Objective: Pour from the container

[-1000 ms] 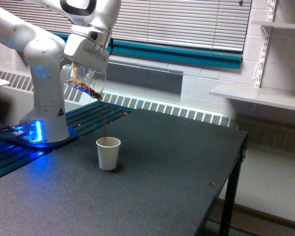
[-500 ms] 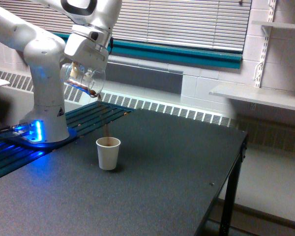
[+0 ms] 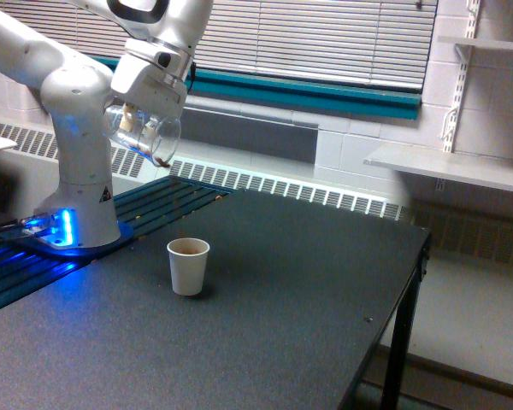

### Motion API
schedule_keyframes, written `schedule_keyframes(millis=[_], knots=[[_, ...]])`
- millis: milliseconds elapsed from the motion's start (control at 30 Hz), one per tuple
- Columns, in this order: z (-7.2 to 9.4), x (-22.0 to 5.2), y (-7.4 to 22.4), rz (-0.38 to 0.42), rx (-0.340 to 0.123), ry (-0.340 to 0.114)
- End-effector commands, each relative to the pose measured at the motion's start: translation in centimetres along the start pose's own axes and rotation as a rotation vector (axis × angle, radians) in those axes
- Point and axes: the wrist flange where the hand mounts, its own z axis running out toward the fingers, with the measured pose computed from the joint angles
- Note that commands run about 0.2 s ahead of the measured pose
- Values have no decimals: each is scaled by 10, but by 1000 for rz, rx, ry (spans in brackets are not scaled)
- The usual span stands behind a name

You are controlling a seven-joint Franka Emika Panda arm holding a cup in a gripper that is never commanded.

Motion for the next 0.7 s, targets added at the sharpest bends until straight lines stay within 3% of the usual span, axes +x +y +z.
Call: schedule_keyframes(millis=[33, 700], knots=[[3, -3, 1, -28, -23, -15], [0, -6, 2, -31, -3, -24]])
